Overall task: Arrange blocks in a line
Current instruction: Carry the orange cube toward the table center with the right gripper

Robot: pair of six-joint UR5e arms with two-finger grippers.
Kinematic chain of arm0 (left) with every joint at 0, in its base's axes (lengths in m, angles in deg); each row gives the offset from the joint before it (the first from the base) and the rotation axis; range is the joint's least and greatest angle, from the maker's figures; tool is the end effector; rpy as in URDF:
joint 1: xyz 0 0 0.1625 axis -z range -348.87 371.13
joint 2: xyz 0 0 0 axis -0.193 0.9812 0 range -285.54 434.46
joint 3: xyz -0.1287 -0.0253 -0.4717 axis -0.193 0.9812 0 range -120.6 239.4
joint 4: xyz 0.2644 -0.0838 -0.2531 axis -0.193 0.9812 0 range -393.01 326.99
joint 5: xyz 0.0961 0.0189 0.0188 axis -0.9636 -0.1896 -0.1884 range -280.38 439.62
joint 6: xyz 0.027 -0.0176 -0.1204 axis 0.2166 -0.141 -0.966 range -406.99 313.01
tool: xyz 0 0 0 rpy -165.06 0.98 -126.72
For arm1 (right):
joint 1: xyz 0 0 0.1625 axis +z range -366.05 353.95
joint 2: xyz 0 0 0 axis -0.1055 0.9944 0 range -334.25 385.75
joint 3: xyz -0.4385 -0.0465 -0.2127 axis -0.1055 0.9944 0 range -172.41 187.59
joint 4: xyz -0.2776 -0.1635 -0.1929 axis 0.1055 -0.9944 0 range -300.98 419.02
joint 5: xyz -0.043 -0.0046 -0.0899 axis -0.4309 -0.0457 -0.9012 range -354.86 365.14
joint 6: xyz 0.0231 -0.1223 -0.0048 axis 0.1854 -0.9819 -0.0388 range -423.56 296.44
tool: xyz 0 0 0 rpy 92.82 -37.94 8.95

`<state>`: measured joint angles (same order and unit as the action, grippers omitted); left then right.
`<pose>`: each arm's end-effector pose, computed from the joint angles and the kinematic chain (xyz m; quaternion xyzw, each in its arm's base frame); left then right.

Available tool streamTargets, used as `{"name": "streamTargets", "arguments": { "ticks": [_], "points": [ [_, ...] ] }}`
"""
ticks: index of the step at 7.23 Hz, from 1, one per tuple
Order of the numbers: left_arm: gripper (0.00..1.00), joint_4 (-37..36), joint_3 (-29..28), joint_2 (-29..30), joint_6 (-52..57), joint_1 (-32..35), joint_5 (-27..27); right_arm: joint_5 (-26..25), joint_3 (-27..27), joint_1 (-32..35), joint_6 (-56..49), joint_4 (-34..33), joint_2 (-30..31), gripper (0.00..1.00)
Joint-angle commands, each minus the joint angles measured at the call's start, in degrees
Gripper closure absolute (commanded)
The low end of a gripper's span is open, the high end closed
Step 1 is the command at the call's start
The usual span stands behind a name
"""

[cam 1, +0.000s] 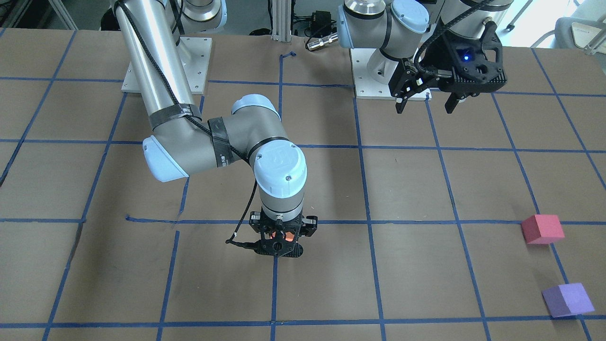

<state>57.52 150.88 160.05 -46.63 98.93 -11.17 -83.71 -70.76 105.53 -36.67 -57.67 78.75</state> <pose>-0.1154 -0.4225 0.5483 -0.0162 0.9996 -0.0208 0.0074 0.3892 -0.6144 0.2811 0.0462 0.9988 -0.0065 0.0140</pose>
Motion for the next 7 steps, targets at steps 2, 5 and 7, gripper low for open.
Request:
{"name": "streamTargets", "arguments": {
  "ticks": [2,5,7],
  "points": [
    [0.00,0.09,0.01,-0.25,-0.09,0.00,-0.09,0.00,0.21,0.30,-0.97,-1.00,-1.94,0.95],
    [0.00,0.44,-1.12,-0.42,0.78,0.00,-0.61,0.17,0.21,0.30,-0.88,-0.74,-2.99,0.94],
    [0.00,-0.08,-0.34,1.32,-0.25,0.35,-0.18,0.17,0.12,0.30,-1.92,-0.82,-2.99,0.88]
  ]
}}
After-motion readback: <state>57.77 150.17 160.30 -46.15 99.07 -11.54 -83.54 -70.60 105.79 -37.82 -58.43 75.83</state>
